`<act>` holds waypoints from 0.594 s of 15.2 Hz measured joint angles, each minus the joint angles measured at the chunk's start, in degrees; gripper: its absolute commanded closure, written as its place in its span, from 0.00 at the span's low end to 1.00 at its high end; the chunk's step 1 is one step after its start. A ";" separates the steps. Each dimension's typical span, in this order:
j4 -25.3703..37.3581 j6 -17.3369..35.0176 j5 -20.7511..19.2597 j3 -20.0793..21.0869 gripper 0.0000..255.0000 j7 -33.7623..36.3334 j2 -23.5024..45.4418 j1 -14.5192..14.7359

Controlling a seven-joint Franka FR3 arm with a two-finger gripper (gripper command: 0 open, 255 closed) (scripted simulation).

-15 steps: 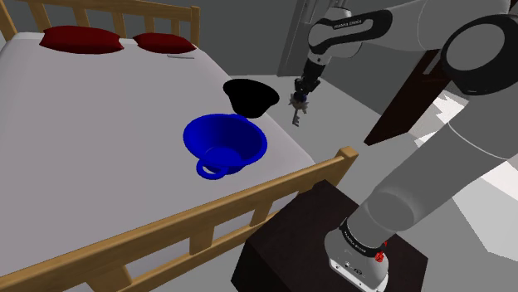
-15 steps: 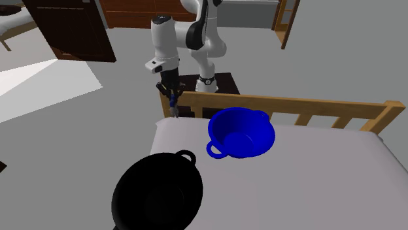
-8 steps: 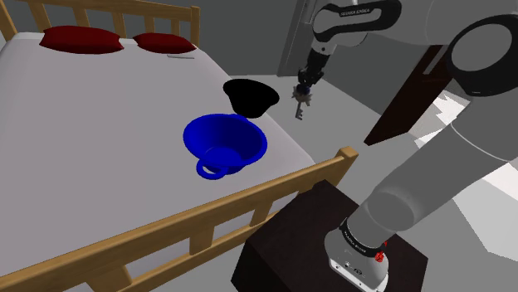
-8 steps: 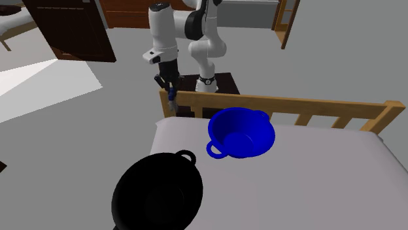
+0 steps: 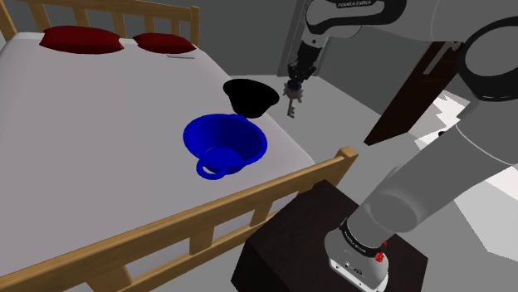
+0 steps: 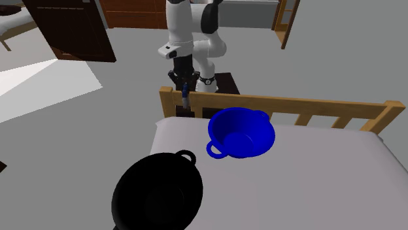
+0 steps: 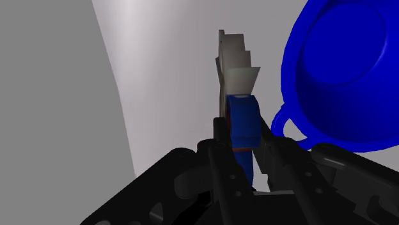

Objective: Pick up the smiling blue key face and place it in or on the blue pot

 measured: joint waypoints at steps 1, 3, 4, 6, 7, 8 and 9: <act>0.21 -0.47 -0.04 0.86 1.00 1.48 -0.27 0.62; 1.09 -1.40 0.04 2.56 1.00 4.38 -0.31 1.86; 1.14 -1.43 0.08 3.37 1.00 5.76 -0.29 2.45; 1.99 -1.95 0.21 4.90 1.00 8.37 0.08 3.60; 2.42 -2.20 0.27 5.63 1.00 9.63 0.25 4.15; 3.11 -2.35 0.39 6.45 1.00 11.04 0.80 4.79; 3.37 -2.78 0.38 7.13 1.00 12.22 0.66 5.30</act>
